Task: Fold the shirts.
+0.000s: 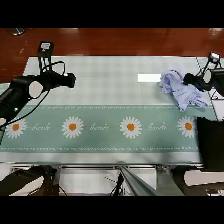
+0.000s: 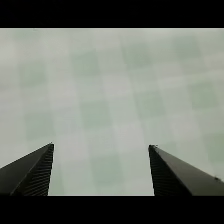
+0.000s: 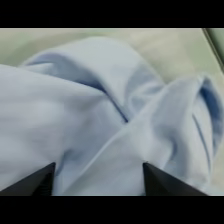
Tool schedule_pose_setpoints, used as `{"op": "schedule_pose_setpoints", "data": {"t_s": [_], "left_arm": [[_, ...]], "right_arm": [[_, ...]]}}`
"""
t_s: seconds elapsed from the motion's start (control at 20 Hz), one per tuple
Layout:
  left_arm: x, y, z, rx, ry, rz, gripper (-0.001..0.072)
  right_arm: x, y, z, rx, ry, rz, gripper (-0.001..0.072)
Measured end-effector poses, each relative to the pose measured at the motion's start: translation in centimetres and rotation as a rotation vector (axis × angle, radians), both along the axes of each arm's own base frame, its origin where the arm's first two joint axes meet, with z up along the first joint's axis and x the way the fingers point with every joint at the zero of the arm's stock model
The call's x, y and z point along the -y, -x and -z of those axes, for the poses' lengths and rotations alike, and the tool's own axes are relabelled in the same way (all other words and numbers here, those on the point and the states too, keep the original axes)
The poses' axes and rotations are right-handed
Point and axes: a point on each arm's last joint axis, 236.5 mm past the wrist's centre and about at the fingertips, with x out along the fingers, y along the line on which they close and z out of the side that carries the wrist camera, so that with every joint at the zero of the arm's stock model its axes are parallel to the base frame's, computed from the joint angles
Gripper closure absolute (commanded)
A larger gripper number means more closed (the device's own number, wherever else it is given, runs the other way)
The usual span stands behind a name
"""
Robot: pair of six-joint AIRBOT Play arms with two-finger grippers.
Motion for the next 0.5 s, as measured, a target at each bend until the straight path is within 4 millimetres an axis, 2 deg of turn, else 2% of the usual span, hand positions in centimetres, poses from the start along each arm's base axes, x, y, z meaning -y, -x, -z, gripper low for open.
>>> {"op": "schedule_pose_setpoints", "data": {"t_s": [0.05, 0.1, 0.15, 0.2, 0.35, 0.45, 0.5], "left_arm": [[-0.1, 0.3, 0.3, -0.017, -0.005, 0.000, 0.0007], [-0.2, 0.6, 0.7, -0.040, -0.012, 0.001, 0.0007], [-0.3, 1.0, 1.1, -0.061, -0.017, 0.000, 0.0007], [-0.5, 1.6, 1.6, -0.094, -0.025, 0.000, 0.0007], [-1.1, 3.5, 3.1, -0.201, -0.054, -0.003, 0.0007], [-2.4, 4.7, 3.5, -0.271, -0.087, -0.007, 0.0007], [-3.2, 5.2, 3.3, -0.300, -0.098, -0.016, 0.0007]], "right_arm": [[0.3, 0.4, 0.8, -0.018, -0.018, 0.015, 0.0131], [0.5, 0.8, 1.5, -0.038, -0.031, 0.022, 0.0270], [0.4, 1.2, 2.1, -0.059, -0.052, 0.024, 0.0506], [0.2, 1.4, 2.5, -0.073, -0.071, 0.018, 0.0700], [-1.6, 1.1, 2.0, -0.093, -0.161, -0.022, 0.0695], [-2.9, -0.6, -1.3, -0.045, -0.204, -0.075, 0.0696], [-3.4, -1.8, -4.0, 0.006, -0.218, -0.102, 0.0695]]}}
